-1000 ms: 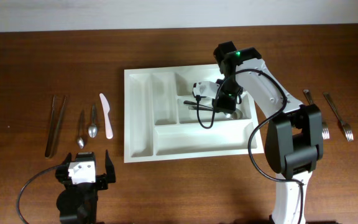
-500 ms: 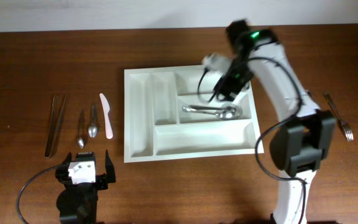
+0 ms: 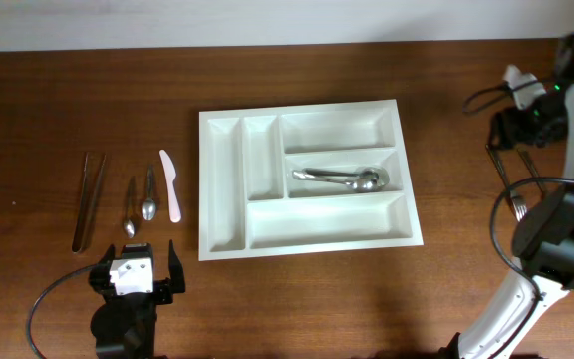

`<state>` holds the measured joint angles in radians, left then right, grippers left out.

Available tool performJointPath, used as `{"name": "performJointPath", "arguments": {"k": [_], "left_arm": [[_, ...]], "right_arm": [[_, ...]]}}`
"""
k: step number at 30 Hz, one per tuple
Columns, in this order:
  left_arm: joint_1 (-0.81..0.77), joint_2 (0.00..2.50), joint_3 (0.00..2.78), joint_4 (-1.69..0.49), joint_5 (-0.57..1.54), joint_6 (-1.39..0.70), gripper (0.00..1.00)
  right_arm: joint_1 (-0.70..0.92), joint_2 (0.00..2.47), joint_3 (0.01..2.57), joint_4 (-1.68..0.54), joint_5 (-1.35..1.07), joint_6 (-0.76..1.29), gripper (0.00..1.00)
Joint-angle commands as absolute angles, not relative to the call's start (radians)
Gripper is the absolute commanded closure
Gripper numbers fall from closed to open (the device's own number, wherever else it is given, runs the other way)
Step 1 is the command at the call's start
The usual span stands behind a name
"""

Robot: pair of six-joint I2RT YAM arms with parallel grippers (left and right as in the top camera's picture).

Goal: Pack container
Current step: 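Move the right gripper to the left fork and grasp its handle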

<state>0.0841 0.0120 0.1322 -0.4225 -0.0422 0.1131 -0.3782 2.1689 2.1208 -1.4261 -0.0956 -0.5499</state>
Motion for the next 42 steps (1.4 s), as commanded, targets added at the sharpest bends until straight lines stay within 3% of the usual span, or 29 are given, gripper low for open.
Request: {"name": "performJointPath", "arguments": {"k": [1,11,37,40,42], "left_arm": [[0.078,0.006,0.125,-0.421,-0.052,0.129,0.01],[0.078,0.006,0.125,-0.421,-0.052,0.129,0.01],[0.078,0.006,0.125,-0.421,-0.052,0.129,0.01],[0.078,0.006,0.125,-0.421,-0.052,0.129,0.01],[0.078,0.006,0.125,-0.421,-0.052,0.129,0.01]], "right_arm": [[-0.474,2.167,1.971,-1.316,-0.093,-0.545,0.32],[-0.524,2.167,1.763,-1.135,-0.093,-0.581,0.33],[-0.524,2.167,1.523,-0.915,-0.033,-0.586,0.46],[-0.524,2.167,1.498,-0.886,-0.033,-0.543,0.51],[-0.524,2.167,1.497,-0.886,-0.038,-0.534,0.62]]}}
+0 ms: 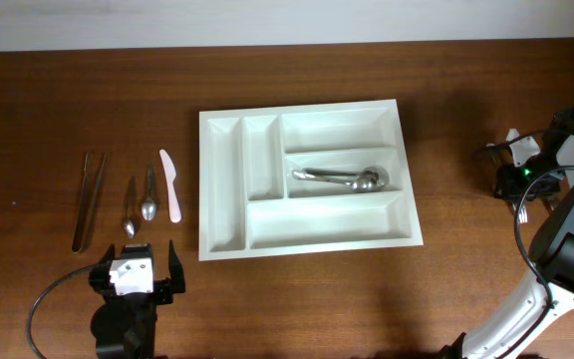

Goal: Pack container
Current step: 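Move the right gripper to the left fork and grasp its handle, then carry the fork into the tray's upper-right compartment and release it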

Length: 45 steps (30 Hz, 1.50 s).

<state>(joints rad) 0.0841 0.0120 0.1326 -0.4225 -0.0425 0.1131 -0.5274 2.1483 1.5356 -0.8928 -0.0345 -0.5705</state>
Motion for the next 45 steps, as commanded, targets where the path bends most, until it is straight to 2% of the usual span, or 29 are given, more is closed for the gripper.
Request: {"name": "performJointPath", "arguments": {"k": [1,4,7,15,22,26,35,40,45], "left_arm": [[0.078,0.006,0.125,-0.421,-0.052,0.129,0.01],[0.078,0.006,0.125,-0.421,-0.052,0.129,0.01],[0.078,0.006,0.125,-0.421,-0.052,0.129,0.01],[0.078,0.006,0.125,-0.421,-0.052,0.129,0.01],[0.078,0.006,0.125,-0.421,-0.052,0.129,0.01],[0.078,0.006,0.125,-0.421,-0.052,0.129,0.01],[0.078,0.006,0.125,-0.421,-0.051,0.129,0.01],[0.078,0.006,0.125,-0.421,-0.051,0.129,0.01],[0.078,0.006,0.125,-0.421,-0.051,0.129,0.01]], "right_arm": [[-0.523,2.167,1.498,-0.886,-0.046,-0.532,0.74],[-0.523,2.166,1.514,-0.885,-0.060,-0.475,0.89],[-0.521,2.166,1.561,-0.908,-0.083,-0.427,0.96],[-0.442,2.165,1.773,-1.063,-0.086,-0.410,0.96],[-0.236,2.164,1.978,-1.185,-0.123,-0.422,0.96],[-0.103,2.164,2.045,-1.195,-0.163,-0.531,0.96],[0.197,2.165,2.072,-1.171,-0.165,-1.024,0.96],[0.264,2.166,2.072,-1.151,-0.166,-1.198,0.96],[0.265,2.169,2.067,-1.133,-0.174,-1.268,0.96]]}}
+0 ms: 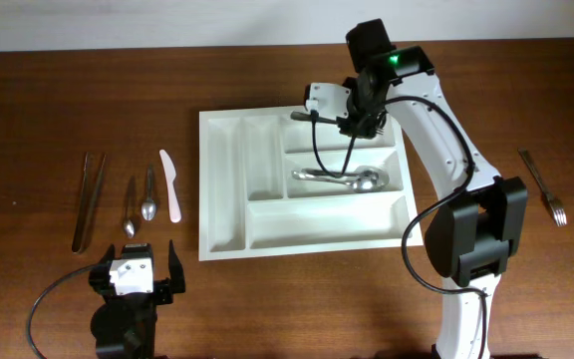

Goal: Pack container
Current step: 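Carry the fork into the tray's upper-right compartment and release it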

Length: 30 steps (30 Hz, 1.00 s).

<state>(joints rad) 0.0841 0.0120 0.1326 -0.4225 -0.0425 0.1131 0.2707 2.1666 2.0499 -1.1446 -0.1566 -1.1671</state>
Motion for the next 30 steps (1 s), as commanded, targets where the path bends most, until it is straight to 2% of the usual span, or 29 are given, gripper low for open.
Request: {"name": "performJointPath", "arguments": {"k": [1,14,18,19,20,21,22,23,27,28,30], "left_arm": [[0.078,0.006,0.125,-0.421,-0.052,0.129,0.01],[0.078,0.006,0.125,-0.421,-0.052,0.129,0.01],[0.078,0.006,0.125,-0.421,-0.052,0.129,0.01],[0.078,0.006,0.125,-0.421,-0.052,0.129,0.01],[0.078,0.006,0.125,-0.421,-0.052,0.129,0.01],[0.078,0.006,0.125,-0.421,-0.051,0.129,0.01],[0.078,0.006,0.125,-0.421,-0.051,0.129,0.01],[0.078,0.006,0.125,-0.421,-0.051,0.129,0.01],[0.078,0.006,0.125,-0.421,-0.051,0.129,0.01],[0.078,0.006,0.125,-0.421,-0.052,0.129,0.01],[0.078,0.006,0.125,-0.421,-0.052,0.129,0.01]], "right_arm": [[0.259,2.177,2.065,-1.125,-0.174,-1.268,0.96],[0.246,2.334,2.065,-1.065,-0.200,-1.263,0.96],[0.245,2.348,2.065,-1.005,-0.199,-1.199,0.96],[0.245,2.348,2.065,-0.988,-0.199,-1.184,0.86],[0.245,2.348,2.065,-0.976,-0.199,-1.171,0.70],[0.245,2.348,2.065,-0.971,-0.199,-1.166,0.59],[0.245,2.348,2.065,-0.971,-0.199,-1.165,0.55],[0.245,2.348,2.065,-0.973,-0.199,-1.159,0.43],[0.243,2.332,2.069,-0.972,-0.172,-1.061,0.30],[0.241,2.321,2.073,-0.973,-0.156,-1.007,0.26],[0.224,2.284,2.096,-1.000,-0.081,-0.838,0.25]]}}
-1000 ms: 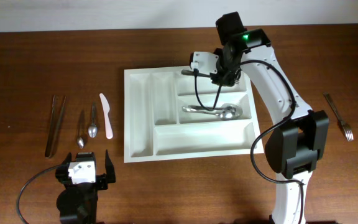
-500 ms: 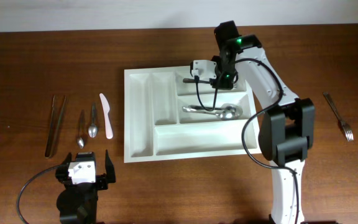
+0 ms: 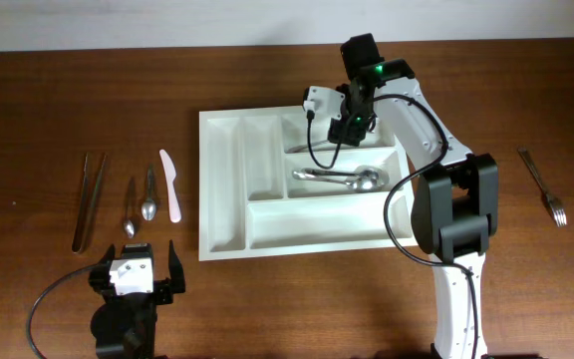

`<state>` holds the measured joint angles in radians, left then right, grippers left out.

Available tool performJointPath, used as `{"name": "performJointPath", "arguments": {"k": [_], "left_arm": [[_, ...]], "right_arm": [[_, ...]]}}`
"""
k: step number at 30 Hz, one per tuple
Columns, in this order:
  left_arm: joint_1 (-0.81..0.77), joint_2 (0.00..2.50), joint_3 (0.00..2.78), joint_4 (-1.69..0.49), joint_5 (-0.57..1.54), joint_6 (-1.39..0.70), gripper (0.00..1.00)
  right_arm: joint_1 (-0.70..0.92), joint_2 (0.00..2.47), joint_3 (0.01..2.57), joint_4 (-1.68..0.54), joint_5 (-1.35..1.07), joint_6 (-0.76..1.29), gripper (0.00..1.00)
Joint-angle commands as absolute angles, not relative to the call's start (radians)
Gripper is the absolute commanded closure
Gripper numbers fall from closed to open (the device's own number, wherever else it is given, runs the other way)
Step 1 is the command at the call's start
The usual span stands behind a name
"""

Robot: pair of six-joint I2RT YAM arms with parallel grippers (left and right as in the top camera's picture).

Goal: Pack container
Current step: 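Carry the fork into the tray's upper-right compartment and release it, then move the right gripper down to the remaining fork at the right edge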

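Observation:
The white cutlery tray [image 3: 225, 179] lies mid-table. Two spoons [image 3: 339, 179] rest in its middle right compartment. My right gripper [image 3: 343, 132] hangs over the upper right compartment. A fork [image 3: 307, 148] lies low in that compartment, one end under the gripper. The wrist hides the fingers, so grip and opening are unclear. A second fork [image 3: 546, 187] lies on the table at far right. Left of the tray are tongs [image 3: 88, 199], two small spoons [image 3: 140, 204] and a white knife [image 3: 170, 185]. My left gripper [image 3: 138, 271] stands open near the front edge.
The right arm's black cable [image 3: 317, 150] loops over the tray's upper compartments. The right arm's base [image 3: 456, 289] stands at the front right of the tray. The tray's two narrow left compartments and its long front compartment hold nothing.
The right arm has swung slightly left over the upper right compartment. The fork, then showing high by the gripper, now shows lower in that compartment. The left arm has not moved.
My right gripper was raised at the far right above two forks on the table. Then it was down at those forks. Then it was over the tray with one fork, the other left on the table. Now that fork sits in the upper right compartment.

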<state>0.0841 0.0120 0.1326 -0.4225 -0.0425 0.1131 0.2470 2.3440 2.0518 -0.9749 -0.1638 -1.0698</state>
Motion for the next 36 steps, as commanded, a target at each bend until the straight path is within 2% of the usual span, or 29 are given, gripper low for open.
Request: {"name": "performJointPath", "arguments": {"k": [1,3,4,5,7,14,16,25,28,31,36], "left_arm": [[0.078,0.006,0.125,-0.421,-0.052,0.129,0.01],[0.078,0.006,0.125,-0.421,-0.052,0.129,0.01],[0.078,0.006,0.125,-0.421,-0.052,0.129,0.01],[0.078,0.006,0.125,-0.421,-0.051,0.129,0.01],[0.078,0.006,0.125,-0.421,-0.052,0.129,0.01],[0.078,0.006,0.125,-0.421,-0.052,0.129,0.01],[0.078,0.006,0.125,-0.421,-0.052,0.129,0.01],[0.078,0.006,0.125,-0.421,-0.052,0.129,0.01],[0.078,0.006,0.125,-0.421,-0.052,0.129,0.01],[0.078,0.006,0.125,-0.421,-0.052,0.129,0.01],[0.078,0.006,0.125,-0.421,-0.051,0.129,0.01]], "right_arm": [[0.214,2.273,2.106,-1.018,-0.049,-0.786,0.25],[0.181,2.248,2.131,-1.073,0.018,-0.670,0.19],[0.147,2.229,2.147,-1.120,0.057,-0.588,0.07],[0.127,2.222,2.153,-1.145,0.070,-0.553,0.02],[0.060,2.210,2.175,-1.226,0.081,-0.467,0.01],[-0.202,2.210,2.188,-1.352,0.082,-0.078,0.01],[-0.263,2.210,2.188,-1.355,0.065,-0.038,0.01],[-0.474,2.211,2.186,-1.353,0.049,-0.104,0.00],[-0.541,2.214,2.175,-1.354,0.050,-0.187,0.18],[-0.579,2.215,2.163,-1.353,0.049,-0.173,0.27],[-0.644,2.217,2.141,-1.338,0.049,-0.006,0.19]]}}
